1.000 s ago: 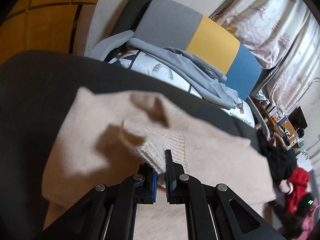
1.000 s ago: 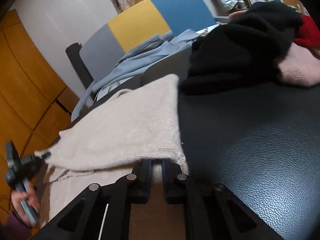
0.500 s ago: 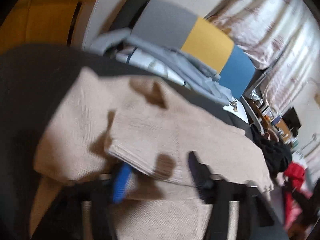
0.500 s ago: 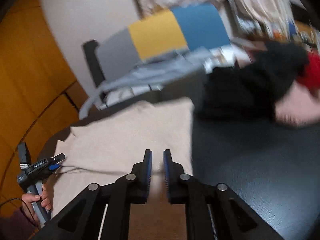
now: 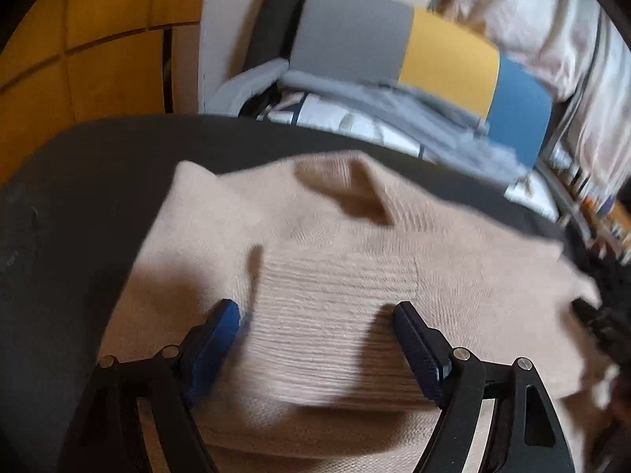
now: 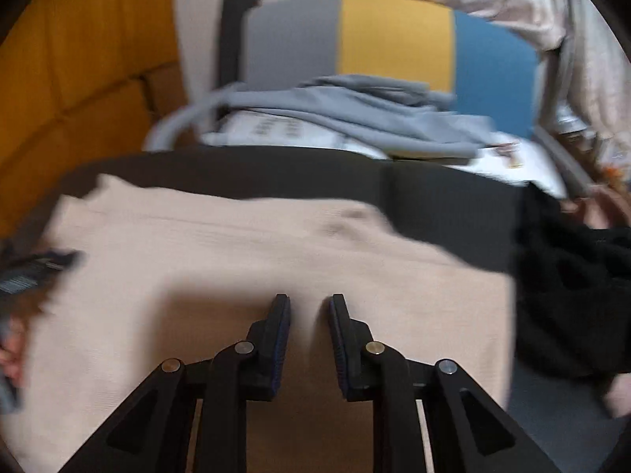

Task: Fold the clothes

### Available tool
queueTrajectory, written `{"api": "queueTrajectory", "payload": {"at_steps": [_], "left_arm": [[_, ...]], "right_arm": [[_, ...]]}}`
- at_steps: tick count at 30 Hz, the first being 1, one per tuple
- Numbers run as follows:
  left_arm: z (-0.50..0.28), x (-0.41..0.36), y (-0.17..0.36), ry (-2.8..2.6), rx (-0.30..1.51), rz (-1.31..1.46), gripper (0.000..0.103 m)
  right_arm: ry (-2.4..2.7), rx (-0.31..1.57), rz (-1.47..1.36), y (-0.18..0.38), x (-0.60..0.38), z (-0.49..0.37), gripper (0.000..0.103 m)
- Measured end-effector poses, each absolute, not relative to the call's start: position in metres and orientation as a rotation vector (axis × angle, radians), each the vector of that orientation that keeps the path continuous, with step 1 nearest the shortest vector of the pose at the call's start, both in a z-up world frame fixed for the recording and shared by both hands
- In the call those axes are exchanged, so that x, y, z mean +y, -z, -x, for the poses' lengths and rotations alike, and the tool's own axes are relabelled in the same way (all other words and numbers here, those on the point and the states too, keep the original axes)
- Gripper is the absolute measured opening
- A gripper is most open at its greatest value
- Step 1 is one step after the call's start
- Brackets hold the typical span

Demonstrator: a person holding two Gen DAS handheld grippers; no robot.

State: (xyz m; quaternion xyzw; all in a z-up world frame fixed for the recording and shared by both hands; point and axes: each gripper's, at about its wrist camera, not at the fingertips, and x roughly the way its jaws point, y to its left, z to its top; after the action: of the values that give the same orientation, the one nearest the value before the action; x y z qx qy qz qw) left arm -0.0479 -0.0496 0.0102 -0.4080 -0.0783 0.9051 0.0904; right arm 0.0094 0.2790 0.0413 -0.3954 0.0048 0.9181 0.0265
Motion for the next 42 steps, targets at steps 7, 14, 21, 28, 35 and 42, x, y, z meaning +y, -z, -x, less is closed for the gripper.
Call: {"api": "queueTrajectory", "payload": {"at_steps": [7, 14, 21, 28, 35, 42], "left_arm": [[0.046, -0.038, -0.02, -2.726, -0.082, 1.216, 0.085], [0.024, -0.033, -0.028, -2.75, 0.098, 1.134, 0.088], [0.057, -0.037, -0.007, -2.714, -0.007, 1.28, 0.099], [0.103, -0.013, -0.007, -2.731, -0.014, 1.28, 0.101], [0.083, -0.037, -0.034, -2.659, -0.145, 1.284, 0.096], [-0.033, -0.107, -0.049, -2.6, -0.432, 1.297, 0.097]], "right_arm": [[-2.809, 0.336, 1.248, -0.045, 0.314, -0.008, 0.028], [-2.953, 0.435, 1.216, -0.066, 0.299, -0.044, 0.028], [-2.911, 0.248, 1.255, -0.043, 0.291, -0.017, 0.03], [-2.875, 0.369, 1.253, -0.036, 0.319, 0.041, 0.034], [-2.922, 0.583, 1.259, -0.07, 0.33, 0.007, 0.034], [-2.887, 0.882, 1.324, -0.063, 0.344, -0.133, 0.036]]}}
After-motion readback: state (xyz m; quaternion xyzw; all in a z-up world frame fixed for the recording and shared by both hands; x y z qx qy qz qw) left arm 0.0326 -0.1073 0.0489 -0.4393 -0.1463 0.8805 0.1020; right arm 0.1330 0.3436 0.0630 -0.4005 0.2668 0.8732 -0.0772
